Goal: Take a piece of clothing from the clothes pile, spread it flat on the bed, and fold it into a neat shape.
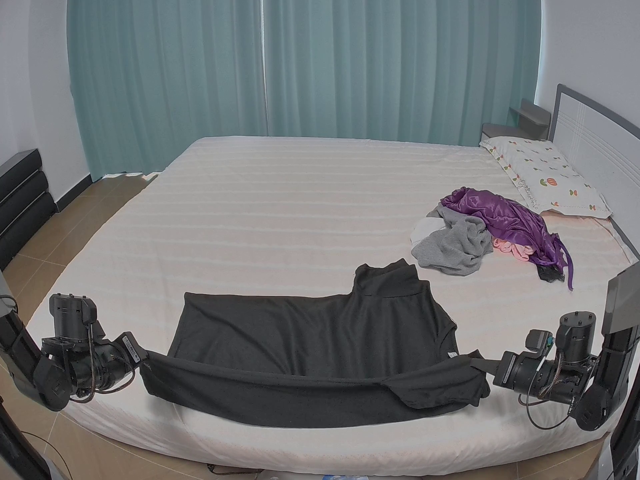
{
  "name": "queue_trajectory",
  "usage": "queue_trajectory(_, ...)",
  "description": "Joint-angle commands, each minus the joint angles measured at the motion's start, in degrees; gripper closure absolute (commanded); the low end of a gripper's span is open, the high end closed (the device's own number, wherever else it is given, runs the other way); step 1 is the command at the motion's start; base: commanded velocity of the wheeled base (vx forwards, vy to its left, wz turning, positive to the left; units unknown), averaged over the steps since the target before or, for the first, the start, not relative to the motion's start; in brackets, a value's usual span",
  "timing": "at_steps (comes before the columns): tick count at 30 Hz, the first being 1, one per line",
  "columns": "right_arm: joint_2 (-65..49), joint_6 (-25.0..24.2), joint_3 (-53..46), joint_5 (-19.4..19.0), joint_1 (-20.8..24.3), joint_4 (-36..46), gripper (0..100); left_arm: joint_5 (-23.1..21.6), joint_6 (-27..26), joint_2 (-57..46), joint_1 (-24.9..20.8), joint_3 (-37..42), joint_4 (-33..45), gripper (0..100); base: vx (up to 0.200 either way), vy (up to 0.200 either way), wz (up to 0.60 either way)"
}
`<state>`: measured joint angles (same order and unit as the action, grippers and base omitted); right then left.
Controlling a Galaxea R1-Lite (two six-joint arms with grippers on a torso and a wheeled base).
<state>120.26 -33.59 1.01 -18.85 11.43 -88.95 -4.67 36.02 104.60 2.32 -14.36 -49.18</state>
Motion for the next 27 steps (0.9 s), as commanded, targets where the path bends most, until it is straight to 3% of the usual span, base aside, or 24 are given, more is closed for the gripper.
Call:
queue_trajectory(1, -3.72, -0.43, -1.01, 0.21, 0.25, 0.62, 100, -0.08, 0.19, -3.61, -0.03, 1.44, 0.13, 100, 0.0, 0.0, 0.0)
queue_trajectory(7, -7.32, -0.16, -1.01, 0.39, 0.25, 4.49, 100, -0.08, 0.1, -5.54, -0.12, 2.76, 0.13, 100, 0.0, 0.0, 0.0)
queue_trajectory(12, -11.19, 1.51, -1.01, 0.39, 0.25, 13.9, 100, -0.08, -0.25, -6.33, -0.12, 4.78, -0.13, 100, 0.0, 0.0, 0.0)
queue_trajectory(21, -17.87, 2.3, -1.01, 0.48, 0.61, 22.86, 100, -0.34, -1.04, -7.48, -0.12, 7.51, 0.05, 100, 0.0, 0.0, 0.0)
queue_trajectory(27, -17.08, 3.0, -1.01, 0.48, -0.18, 23.12, 100, -0.43, -0.87, -7.12, -0.03, 6.45, 0.05, 100, 0.0, 0.0, 0.0)
